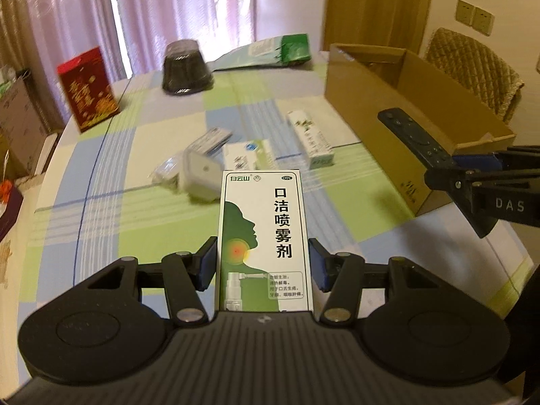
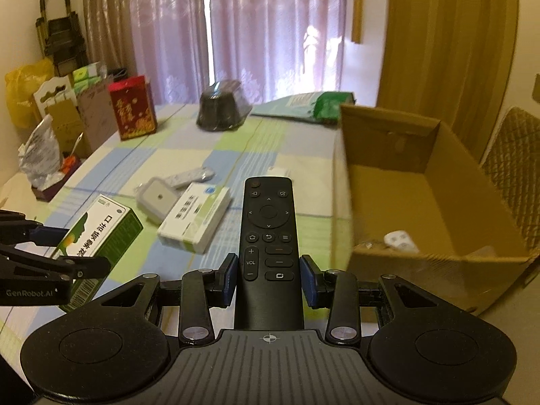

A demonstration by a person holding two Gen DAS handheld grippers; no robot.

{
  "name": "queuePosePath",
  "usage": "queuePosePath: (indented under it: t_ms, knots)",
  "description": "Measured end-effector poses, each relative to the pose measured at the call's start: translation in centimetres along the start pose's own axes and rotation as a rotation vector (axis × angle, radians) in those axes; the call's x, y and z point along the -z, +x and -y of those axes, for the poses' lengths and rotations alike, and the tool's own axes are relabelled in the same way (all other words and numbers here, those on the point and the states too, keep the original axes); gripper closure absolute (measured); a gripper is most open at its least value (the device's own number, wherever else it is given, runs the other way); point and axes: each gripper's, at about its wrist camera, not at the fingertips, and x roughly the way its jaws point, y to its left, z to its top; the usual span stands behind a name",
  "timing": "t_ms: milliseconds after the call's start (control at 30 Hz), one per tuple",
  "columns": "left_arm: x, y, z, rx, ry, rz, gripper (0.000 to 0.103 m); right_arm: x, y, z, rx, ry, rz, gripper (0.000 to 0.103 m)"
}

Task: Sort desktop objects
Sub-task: 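Carry the black remote and green spray box over the cardboard box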

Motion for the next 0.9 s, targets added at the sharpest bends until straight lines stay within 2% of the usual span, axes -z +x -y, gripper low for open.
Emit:
queuePosePath:
  t_ms: [533,900]
  knots:
    - [-7.1,0.4,7.4,0.104,0.135,0.102,0.053,-2.8,-3.7,7.4,0.115,0.064,0.096,0.065]
    - [-11.6,1.2,12.7,0.185,0.237,0.155,0.053,-3.7,-4.6,12.1,0.181,0.105,0.117,0.065]
